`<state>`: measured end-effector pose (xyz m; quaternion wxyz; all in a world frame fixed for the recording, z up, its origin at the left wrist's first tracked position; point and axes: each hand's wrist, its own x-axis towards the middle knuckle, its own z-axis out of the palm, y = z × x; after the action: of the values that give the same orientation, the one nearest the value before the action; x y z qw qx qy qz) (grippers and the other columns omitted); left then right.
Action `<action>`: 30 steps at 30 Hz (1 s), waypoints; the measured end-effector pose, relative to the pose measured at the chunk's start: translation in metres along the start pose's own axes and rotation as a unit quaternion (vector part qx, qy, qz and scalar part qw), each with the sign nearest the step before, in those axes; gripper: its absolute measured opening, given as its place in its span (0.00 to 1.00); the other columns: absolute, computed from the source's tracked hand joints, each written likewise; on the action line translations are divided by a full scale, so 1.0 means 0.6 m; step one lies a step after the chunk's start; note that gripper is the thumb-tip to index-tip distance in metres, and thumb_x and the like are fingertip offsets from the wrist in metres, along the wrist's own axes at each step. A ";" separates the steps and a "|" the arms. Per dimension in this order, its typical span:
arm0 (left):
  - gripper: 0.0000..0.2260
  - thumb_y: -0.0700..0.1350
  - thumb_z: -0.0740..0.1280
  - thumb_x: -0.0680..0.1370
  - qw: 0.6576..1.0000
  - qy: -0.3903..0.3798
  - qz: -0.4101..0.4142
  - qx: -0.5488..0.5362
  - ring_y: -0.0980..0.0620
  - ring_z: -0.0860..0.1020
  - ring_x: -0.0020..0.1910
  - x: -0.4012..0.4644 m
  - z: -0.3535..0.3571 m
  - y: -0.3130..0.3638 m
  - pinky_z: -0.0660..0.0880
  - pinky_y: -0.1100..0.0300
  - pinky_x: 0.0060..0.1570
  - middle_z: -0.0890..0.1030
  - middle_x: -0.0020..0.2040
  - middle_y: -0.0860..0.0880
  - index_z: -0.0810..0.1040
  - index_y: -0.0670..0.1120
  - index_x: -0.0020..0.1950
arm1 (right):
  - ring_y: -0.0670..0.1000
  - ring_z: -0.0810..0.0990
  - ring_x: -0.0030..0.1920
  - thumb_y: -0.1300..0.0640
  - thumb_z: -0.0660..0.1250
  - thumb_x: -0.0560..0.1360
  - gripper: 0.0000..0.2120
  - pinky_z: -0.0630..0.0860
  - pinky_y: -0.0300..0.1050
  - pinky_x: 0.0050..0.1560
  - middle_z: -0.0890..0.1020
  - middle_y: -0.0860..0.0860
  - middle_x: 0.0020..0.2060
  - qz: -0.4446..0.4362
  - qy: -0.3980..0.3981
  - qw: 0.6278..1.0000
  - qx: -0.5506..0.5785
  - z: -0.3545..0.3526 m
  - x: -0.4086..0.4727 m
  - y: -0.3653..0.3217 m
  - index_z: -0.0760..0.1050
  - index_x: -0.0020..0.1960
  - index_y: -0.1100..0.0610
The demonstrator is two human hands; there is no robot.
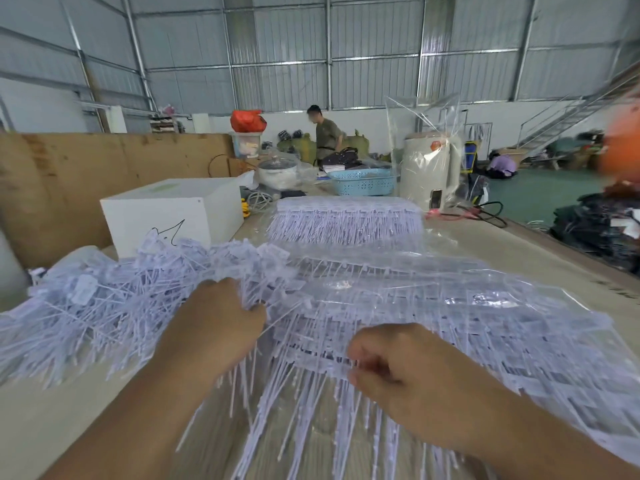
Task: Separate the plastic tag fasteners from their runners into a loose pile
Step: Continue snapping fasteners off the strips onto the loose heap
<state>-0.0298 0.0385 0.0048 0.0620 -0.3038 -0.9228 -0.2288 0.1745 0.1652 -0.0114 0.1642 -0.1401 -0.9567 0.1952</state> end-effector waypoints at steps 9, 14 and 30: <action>0.28 0.61 0.61 0.77 0.989 0.106 0.048 0.089 0.42 0.69 0.66 -0.012 0.014 0.016 0.66 0.44 0.62 0.68 0.68 0.47 0.68 0.47 0.71 | 0.50 0.68 0.49 0.46 0.56 0.79 0.11 0.66 0.44 0.52 0.70 0.48 0.45 0.018 -0.002 0.990 -0.141 0.018 0.001 -0.007 0.65 0.41 0.50; 0.23 0.54 0.62 0.79 0.987 0.133 0.081 0.049 0.41 0.69 0.64 -0.013 0.016 0.017 0.66 0.43 0.61 0.68 0.68 0.46 0.69 0.46 0.72 | 0.49 0.70 0.48 0.47 0.60 0.77 0.10 0.65 0.44 0.49 0.73 0.47 0.44 0.052 -0.009 0.993 -0.107 0.019 0.004 0.001 0.73 0.44 0.53; 0.22 0.62 0.54 0.78 0.922 -0.025 0.307 -0.235 0.58 0.76 0.45 -0.038 0.025 0.044 0.70 0.58 0.50 0.79 0.40 0.53 0.80 0.50 0.42 | 0.45 0.68 0.46 0.50 0.64 0.71 0.08 0.61 0.40 0.45 0.72 0.45 0.40 -0.033 0.029 0.997 -0.057 -0.062 0.012 -0.030 0.68 0.40 0.52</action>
<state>0.0047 0.0520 -0.0039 0.0332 -0.5834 -0.7053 -0.4013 0.1782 0.1639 0.0300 0.1897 -0.1233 -0.9652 0.1310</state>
